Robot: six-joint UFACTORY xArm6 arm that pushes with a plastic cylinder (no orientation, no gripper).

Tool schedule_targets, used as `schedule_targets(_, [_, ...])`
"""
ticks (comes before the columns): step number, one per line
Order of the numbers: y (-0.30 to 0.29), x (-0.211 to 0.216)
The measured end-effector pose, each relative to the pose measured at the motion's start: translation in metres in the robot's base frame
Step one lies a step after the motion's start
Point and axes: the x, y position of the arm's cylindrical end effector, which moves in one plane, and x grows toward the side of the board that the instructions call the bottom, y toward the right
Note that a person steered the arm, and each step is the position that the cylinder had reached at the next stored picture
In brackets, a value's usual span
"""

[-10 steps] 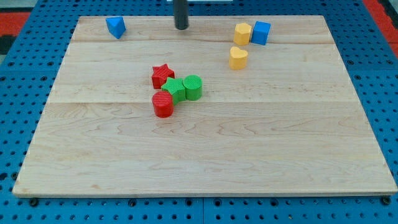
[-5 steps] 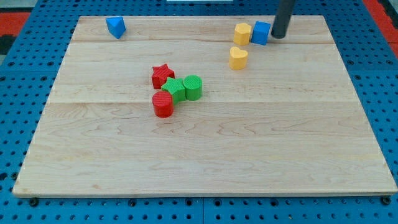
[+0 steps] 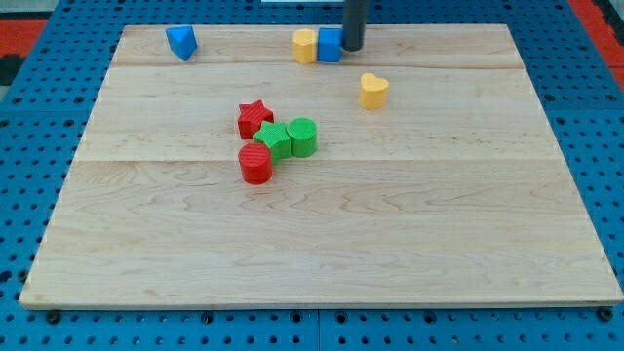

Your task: Move the blue cube along with yellow hexagon towards top left

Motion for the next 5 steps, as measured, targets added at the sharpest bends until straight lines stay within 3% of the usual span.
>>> schedule_targets(3, [-0.067,-0.018])
schedule_targets(4, [-0.063,-0.039])
schedule_targets(5, [-0.120,-0.041])
